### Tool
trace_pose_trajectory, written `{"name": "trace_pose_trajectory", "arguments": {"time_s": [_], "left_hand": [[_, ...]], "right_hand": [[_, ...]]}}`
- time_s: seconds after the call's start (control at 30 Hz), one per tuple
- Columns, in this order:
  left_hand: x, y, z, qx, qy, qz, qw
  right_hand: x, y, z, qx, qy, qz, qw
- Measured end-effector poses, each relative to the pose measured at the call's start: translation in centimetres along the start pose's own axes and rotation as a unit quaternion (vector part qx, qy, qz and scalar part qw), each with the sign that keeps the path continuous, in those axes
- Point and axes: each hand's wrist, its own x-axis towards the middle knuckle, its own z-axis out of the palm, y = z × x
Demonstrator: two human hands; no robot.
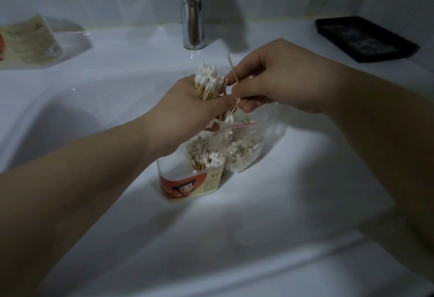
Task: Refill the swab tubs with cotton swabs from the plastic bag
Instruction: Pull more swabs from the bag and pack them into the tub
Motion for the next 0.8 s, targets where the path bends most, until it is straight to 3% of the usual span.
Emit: {"name": "trace_pose_trajectory", "arguments": {"time_s": [0.23, 0.43, 0.7, 0.8], "left_hand": [[0.1, -0.3, 0.2, -0.065, 0.004, -0.05, 0.997], [-0.5, 0.2, 0.5, -0.05, -0.055, -0.07, 0.995], [-0.3, 0.3, 0.5, -0.04, -0.014, -0.09, 0.995], [-0.3, 0.4, 0.4, -0.05, -0.004, -0.082, 0.995]], "right_hand": [[0.1, 0.0, -0.3, -0.014, 0.006, -0.003, 1.0], [0.2, 0.3, -0.1, -0.055, 0.006, -0.026, 0.998], [1.1, 1.0, -0.4, -0.045, 0.098, -0.009, 0.994], [0.8, 0.9, -0.6, -0.038, 0.069, -0.007, 0.997]]}}
